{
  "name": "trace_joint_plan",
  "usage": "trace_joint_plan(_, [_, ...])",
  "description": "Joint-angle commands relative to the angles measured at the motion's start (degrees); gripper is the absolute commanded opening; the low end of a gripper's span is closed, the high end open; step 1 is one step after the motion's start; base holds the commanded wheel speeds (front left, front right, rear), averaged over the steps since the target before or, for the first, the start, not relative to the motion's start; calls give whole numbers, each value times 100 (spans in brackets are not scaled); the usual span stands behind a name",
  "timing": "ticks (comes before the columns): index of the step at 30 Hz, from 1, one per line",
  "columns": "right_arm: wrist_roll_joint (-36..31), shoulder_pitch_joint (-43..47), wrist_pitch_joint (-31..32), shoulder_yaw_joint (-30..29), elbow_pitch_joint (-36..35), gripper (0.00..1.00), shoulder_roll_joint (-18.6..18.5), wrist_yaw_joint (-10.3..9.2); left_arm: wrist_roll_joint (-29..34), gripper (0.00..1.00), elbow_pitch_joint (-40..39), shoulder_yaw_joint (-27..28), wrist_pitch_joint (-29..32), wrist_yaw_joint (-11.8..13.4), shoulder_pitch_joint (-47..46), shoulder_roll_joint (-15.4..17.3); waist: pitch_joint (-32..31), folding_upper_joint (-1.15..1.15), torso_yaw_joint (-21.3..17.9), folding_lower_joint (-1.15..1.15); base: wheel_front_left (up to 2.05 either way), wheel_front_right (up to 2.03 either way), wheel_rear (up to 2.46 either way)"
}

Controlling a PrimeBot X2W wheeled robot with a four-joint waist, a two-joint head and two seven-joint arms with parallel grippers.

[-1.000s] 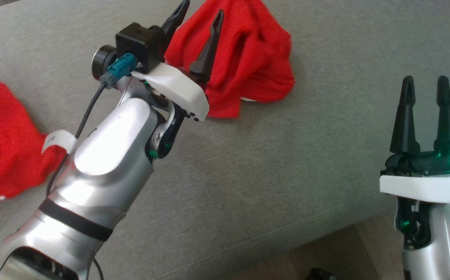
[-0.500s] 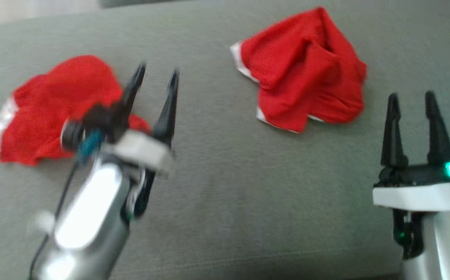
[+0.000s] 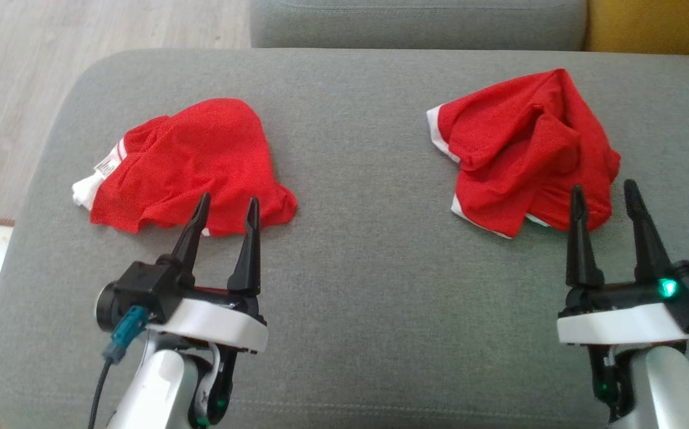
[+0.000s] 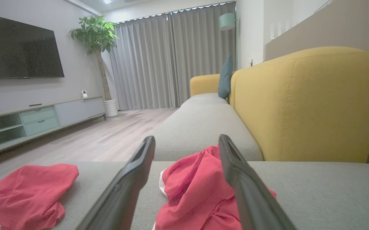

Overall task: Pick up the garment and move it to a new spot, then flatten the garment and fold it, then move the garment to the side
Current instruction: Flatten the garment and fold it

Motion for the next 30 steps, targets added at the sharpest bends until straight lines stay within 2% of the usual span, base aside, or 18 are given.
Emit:
trace_joint_plan(1, [-67, -63, -30, 167, -119, 100, -37, 44, 76, 100, -202, 272, -29, -51, -222, -13, 28, 0, 45, 0, 0, 0, 0])
trace_joint_plan(6, [-352, -173, 2, 417, 203, 100, -37, 44, 244, 100, -147, 420, -29, -285, -231, -168, 199, 0, 175, 0, 0, 0, 0])
trace_joint_plan(12, [-848, -514, 387, 616, 802, 100, -37, 44, 357, 100, -29, 459, -29, -503, -306, -284, 514, 0, 382, 0, 0, 0, 0])
trace_joint_plan(21, [-1582, -1097, 837, 84, 1822, 100, -37, 44, 376, 100, 67, 439, -29, -642, -508, -344, 930, 0, 664, 0, 0, 0, 0])
trace_joint_plan(30, [-1982, -1476, 816, -282, 2393, 100, -37, 44, 227, 100, 44, 300, -29, -579, -660, -349, 1132, 0, 789, 0, 0, 0, 0])
